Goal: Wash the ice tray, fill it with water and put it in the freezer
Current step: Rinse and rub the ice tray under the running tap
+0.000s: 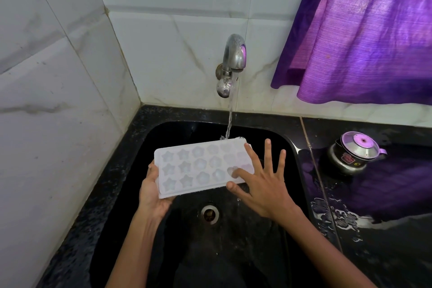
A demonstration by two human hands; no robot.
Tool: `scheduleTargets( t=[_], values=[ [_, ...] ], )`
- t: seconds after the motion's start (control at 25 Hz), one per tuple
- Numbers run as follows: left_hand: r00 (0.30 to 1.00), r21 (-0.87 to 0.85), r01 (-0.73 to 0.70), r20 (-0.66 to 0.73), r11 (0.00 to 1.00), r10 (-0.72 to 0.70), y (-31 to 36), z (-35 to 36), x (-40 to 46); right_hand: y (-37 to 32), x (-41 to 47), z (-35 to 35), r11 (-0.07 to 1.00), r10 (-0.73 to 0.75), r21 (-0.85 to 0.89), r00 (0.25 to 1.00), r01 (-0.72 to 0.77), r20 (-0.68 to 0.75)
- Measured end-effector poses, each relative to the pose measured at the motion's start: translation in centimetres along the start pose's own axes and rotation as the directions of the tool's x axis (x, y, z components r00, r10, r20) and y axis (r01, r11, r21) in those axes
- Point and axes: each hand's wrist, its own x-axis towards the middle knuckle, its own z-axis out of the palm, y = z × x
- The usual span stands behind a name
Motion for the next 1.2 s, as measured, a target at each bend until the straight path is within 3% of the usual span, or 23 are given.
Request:
scheduleTargets(
  t=[0.72, 0.96, 1.2],
  values=[
    [1.0, 0.019, 0.003, 0.007, 1.0, -0.003, -0.1, 0.5, -0.1, -1.1, -0.3, -0.8, 0.998, 0.041, 0.043, 0.999, -0.042, 0.032],
    [1.0, 0.002, 0.016, 0.014, 1.0, -0.016, -0.5, 0.7, -0.2, -1.0, -0.2, -1.4, 0.971, 0.059, 0.227, 0.996, -0.071, 0.062],
    [0.999, -0.003, 0.032, 0.029, 0.999, -0.032, -0.5, 1.4, -0.4, -0.6, 2.4, -2.0, 0.961, 0.05, 0.269, 0.998, -0.055, 0.026]
  ],
)
